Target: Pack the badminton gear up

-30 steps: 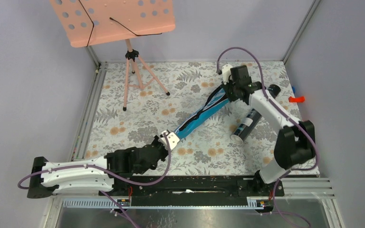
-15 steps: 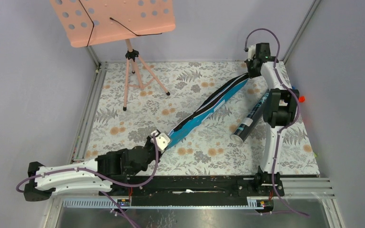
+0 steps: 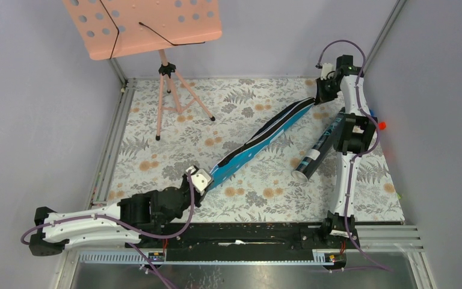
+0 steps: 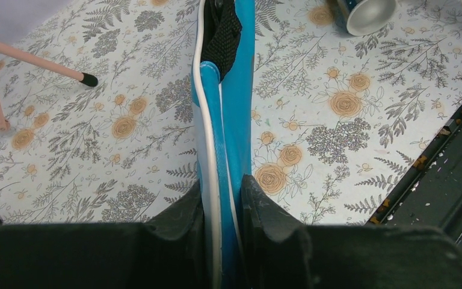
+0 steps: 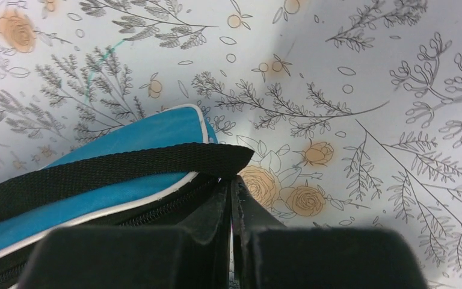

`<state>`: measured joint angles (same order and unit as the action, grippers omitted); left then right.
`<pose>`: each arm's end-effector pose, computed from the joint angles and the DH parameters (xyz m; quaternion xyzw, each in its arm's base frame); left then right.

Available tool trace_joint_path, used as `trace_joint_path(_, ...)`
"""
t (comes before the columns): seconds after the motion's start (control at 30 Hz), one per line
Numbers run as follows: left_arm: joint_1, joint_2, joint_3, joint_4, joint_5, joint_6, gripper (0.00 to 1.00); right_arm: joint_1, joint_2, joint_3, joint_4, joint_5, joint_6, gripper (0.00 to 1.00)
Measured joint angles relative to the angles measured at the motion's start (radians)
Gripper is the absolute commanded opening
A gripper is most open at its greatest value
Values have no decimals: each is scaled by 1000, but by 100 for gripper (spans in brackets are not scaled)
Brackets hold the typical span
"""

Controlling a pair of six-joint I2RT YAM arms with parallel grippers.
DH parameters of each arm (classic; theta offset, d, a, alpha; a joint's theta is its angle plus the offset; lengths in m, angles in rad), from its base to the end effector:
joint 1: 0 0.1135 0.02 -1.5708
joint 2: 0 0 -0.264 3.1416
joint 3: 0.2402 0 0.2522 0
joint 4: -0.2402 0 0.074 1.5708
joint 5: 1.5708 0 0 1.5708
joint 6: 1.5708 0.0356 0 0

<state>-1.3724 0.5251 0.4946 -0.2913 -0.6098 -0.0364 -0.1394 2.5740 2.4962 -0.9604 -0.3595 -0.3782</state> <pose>0.0468 -0.1294 0.2657 0.3415 0.7162 -0.1756 0.5827 0.5424 -0.0635 0.2037 -0.1598 0.9368 0.1005 0.2944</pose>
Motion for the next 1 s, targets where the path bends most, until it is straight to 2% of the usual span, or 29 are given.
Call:
trace_joint_path(0.1, -2, 6, 0, 2, 0, -3, 0, -10, 47, 93, -58, -35, -29, 0)
trace_joint_path(0.17, -2, 20, 0, 11, 0, -3, 0, -9, 50, 85, -61, -34, -43, 0)
trace_joint_path(0.23, -4, 38, 0, 21, -1, -3, 0, -10, 24, 23, -28, -26, -55, 9)
trace_joint_path(0.4, -6, 114, 3, 100, -40, 4, 0, -17, -76, -130, 37, 1, -35, 60)
trace_joint_path(0.43, -3, 134, 5, 122, -58, 3, 0, -19, -100, -145, 38, 3, -15, 68)
trace_joint_path(0.57, 41, 195, 10, 185, -85, -2, 0, -20, -237, -197, 66, 29, 107, 87)
trace_joint_path(0.63, 89, 214, 13, 213, -65, -12, 0, -20, -371, -281, 111, 34, 179, 98)
trace_joint_path(0.7, 148, 230, 19, 236, -19, -30, 0, -20, -547, -428, 187, 29, 253, 100)
trace_joint_path(0.83, 335, 258, 31, 298, 189, -120, 0, -20, -982, -878, 426, -12, 399, 100)
trace_joint_path(1.0, 418, 299, 45, 340, 301, -274, 0, -19, -1322, -1284, 624, -35, 592, 100)
